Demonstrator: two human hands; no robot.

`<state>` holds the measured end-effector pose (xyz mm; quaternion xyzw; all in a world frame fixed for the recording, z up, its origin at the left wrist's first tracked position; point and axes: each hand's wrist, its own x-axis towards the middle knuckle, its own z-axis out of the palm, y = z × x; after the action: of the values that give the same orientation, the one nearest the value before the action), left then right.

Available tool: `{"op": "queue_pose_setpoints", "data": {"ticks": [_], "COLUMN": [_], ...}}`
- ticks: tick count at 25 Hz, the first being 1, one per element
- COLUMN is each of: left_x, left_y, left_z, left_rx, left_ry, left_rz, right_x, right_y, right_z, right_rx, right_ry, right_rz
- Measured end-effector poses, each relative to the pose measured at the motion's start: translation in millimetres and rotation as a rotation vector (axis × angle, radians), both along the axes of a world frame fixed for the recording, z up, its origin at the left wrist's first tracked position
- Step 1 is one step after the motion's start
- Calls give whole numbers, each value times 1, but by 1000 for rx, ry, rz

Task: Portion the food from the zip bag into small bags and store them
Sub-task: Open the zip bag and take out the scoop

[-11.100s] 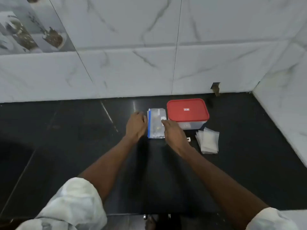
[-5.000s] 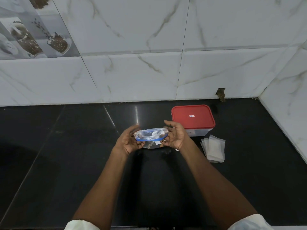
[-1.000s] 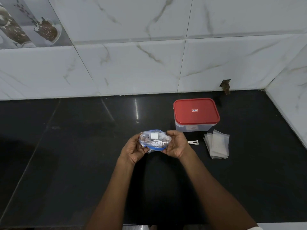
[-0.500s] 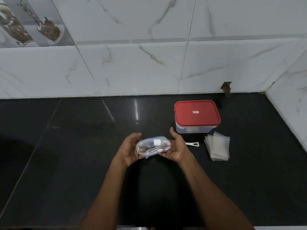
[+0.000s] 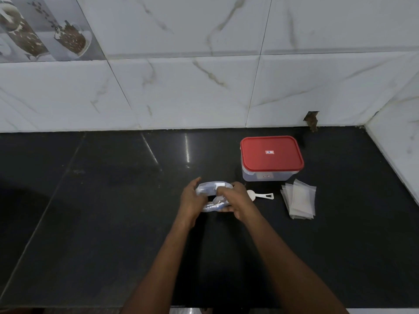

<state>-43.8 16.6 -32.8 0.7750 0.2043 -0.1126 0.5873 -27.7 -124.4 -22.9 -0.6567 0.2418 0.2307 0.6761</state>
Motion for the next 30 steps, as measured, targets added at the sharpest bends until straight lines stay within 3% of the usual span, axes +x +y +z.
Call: {"op": "queue_pose_setpoints", "data": {"ticks": [3,6,8,11,14,18,20,24,27,30], "left_x": [6,8,7,5,3,0,-1,-5,-9,-11], "left_y": [-1,11,16,2,-5,14,14,9,2,-3], "left_z": [0,7,7,6,5,-4,0,11,7,2], "left_rx": [203,241,291,356,405,491,499,321,197,-203], "left_ry": [38,61,68,23,-22,62,52,-33,58,178], "left_rz": [-105,-16,85,172,36,-122,-171,-12,142,239], "right_x": [9,13,14,9,6,11,12,9,2,0], "right_y": [-2,-17,-19,-7,-10,-26,-24,-25,-24,-20], "right_z": [-11,-12,-7,-4,-4,1,0,-2,-6,-14], "right_rx": [-445,-879,-1014,-1078,-1056,-1062,-958,-504,-428,-339], "right_ry": [-156,-244,-273,-424,-407,-334,-288,-185,-169,-135], "right_rz": [-14,297,503,586,485,327,302,86,-36,-74]}}
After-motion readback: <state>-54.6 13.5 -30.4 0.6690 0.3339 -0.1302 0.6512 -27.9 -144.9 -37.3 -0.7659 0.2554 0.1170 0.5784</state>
